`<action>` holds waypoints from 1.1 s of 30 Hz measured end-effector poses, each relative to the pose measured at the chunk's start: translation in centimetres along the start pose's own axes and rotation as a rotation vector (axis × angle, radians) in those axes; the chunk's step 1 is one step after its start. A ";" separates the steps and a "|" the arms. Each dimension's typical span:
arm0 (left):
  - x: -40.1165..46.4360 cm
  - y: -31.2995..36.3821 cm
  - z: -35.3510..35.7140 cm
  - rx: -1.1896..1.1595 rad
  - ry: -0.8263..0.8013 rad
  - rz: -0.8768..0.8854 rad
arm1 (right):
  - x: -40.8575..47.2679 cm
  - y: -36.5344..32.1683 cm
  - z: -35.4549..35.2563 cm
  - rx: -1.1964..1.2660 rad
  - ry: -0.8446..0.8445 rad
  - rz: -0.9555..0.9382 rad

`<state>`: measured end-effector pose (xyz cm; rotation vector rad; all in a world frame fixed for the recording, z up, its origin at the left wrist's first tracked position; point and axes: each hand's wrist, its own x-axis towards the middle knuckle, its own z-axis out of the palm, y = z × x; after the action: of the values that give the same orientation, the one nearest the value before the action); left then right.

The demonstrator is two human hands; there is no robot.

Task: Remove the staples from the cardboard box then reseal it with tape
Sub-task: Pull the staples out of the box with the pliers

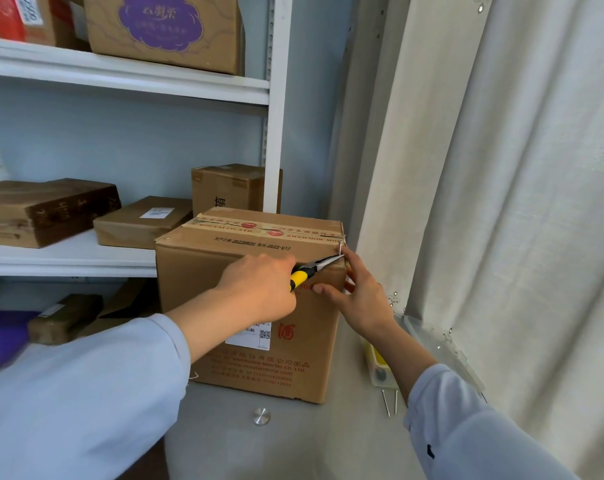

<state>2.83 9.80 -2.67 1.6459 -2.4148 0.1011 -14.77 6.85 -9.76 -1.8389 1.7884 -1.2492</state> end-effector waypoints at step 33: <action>-0.4 0.0 -0.6 -0.147 -0.009 -0.030 | -0.8 -2.0 -2.0 0.046 -0.149 -0.028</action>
<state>3.06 10.27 -2.13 1.6191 -2.3412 -0.0869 -14.76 8.69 -7.45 -1.8845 1.6475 -1.1213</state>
